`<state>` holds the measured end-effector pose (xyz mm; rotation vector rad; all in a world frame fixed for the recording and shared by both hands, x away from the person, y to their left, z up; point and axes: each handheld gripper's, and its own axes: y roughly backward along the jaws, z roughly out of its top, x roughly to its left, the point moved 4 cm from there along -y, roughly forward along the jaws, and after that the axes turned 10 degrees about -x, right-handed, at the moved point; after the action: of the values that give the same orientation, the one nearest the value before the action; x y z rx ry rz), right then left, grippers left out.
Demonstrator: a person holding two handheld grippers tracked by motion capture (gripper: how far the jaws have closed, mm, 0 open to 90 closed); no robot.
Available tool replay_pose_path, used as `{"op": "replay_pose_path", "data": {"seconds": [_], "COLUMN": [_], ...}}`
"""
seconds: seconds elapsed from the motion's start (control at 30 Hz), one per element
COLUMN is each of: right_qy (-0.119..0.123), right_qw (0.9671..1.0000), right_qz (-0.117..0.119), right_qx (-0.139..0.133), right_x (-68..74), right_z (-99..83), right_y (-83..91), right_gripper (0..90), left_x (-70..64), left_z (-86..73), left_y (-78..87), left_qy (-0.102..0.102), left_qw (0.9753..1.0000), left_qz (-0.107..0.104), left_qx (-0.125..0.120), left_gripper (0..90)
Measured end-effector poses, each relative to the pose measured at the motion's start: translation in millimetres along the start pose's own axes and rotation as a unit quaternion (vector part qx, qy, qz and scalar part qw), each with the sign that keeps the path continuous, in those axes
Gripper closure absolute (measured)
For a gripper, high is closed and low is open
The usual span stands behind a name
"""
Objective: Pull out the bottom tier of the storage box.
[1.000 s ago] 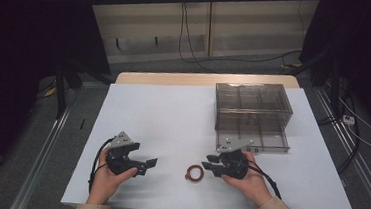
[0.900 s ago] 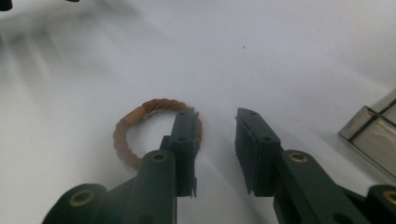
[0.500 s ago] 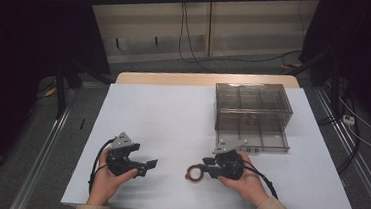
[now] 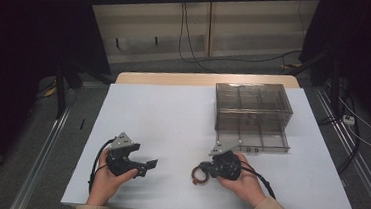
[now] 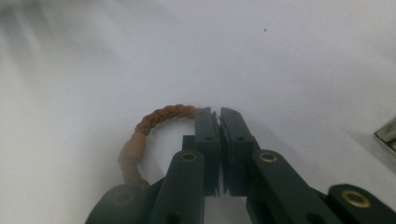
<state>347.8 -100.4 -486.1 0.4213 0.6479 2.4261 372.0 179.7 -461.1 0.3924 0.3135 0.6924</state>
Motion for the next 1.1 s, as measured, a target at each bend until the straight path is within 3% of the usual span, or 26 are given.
{"op": "replay_pose_path", "data": {"seconds": [0.37, 1.1], "right_qy": [-0.008, -0.034], "right_qw": [0.9995, 0.9973], "right_qz": [-0.023, -0.053], "right_qx": [-0.018, -0.039], "right_x": [-14.2, -36.8], "right_z": [1.8, -2.0], "right_y": [29.3, 61.7], "right_gripper": [87.7, 87.6], "left_x": [0.3, 0.5], "left_z": [0.8, 2.2], "left_y": [-0.2, -3.8], "left_qy": [0.000, 0.000], "left_qw": [1.0000, 1.0000], "left_qz": [-0.001, -0.002], "left_qx": [-0.004, 0.000], "left_gripper": [7.3, 7.3]}}
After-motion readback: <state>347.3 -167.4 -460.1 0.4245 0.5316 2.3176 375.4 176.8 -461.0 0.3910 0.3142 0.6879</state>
